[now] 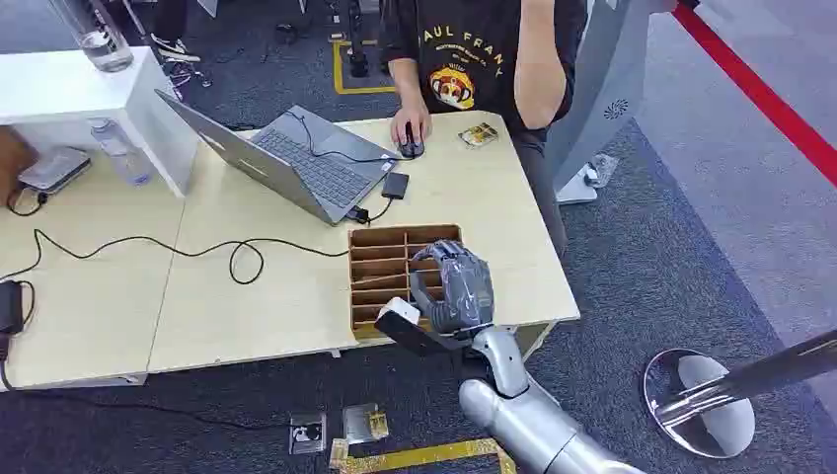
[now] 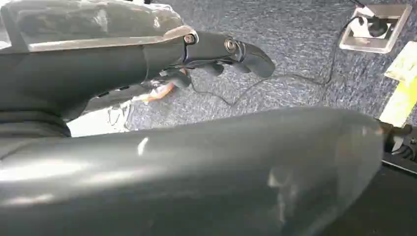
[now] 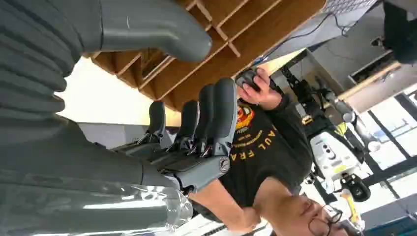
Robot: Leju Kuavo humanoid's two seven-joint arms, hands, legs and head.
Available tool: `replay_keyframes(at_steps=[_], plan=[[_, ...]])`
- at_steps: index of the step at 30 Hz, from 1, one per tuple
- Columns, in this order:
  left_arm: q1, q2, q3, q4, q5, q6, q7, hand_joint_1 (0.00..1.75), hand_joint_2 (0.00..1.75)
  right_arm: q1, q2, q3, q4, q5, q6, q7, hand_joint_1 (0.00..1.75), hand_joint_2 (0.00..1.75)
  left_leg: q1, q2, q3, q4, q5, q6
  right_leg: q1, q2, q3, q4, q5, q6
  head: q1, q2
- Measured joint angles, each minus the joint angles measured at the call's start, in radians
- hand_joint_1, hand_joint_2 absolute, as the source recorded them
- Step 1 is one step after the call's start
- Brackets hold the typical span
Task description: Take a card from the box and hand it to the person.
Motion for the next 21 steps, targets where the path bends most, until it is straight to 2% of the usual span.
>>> replay_keyframes(at_steps=[7,21], plan=[[0.0,0.0,0.0,0.0,0.002,0.0,0.0,0.0,0.0,-0.021,-0.008,0.04,0.032,-0.013,0.0,0.008,0.91,1.75,0.0,0.0,0.0,0.0,0.0,0.0,0.0,0.0,0.0,0.0,0.0,0.0,0.0,0.0],[0.0,0.0,0.0,0.0,0.01,0.0,-0.005,0.0,0.0,-0.06,-0.015,0.089,0.104,-0.035,0.0,0.02,1.06,1.75,0.0,0.0,0.0,0.0,0.0,0.0,0.0,0.0,0.0,0.0,0.0,0.0,0.0,0.0]])
